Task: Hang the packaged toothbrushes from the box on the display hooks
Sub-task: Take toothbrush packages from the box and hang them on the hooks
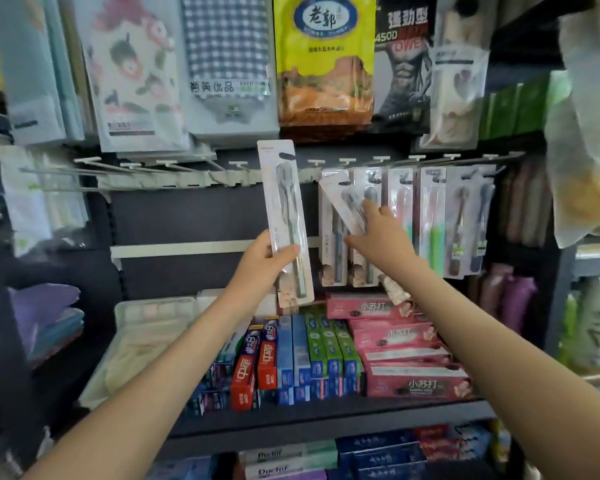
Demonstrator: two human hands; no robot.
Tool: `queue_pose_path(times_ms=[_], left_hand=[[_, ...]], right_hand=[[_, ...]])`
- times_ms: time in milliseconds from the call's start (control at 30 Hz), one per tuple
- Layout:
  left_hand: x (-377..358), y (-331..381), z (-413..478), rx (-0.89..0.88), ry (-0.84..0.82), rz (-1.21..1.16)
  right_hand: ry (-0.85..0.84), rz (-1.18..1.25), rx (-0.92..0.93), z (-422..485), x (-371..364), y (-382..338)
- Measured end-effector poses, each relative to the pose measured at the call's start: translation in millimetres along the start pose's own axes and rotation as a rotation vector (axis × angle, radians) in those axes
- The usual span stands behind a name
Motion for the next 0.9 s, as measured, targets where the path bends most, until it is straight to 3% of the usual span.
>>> queue_pose_path(times_ms=[567,900], left_hand=[[16.4,-23.2,9.6,0.068,0.127,-0.009],[20.6,-24.3,9.3,0.074,0.118,0.008]], right_hand=[[0.141,0.000,0.033,23.3,-25.0,2.2],[0.110,-0.045,-0.009,26.6,-38.8,4.7]])
Point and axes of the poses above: each hand's wrist, its own z-axis towards the middle knuckle, its own x-axis out of the back of the hand, y = z × x, the point moved 5 cm from there along z, towards the middle knuckle, and after that the axes turned 2 degrees about y, right-handed, at the moved point
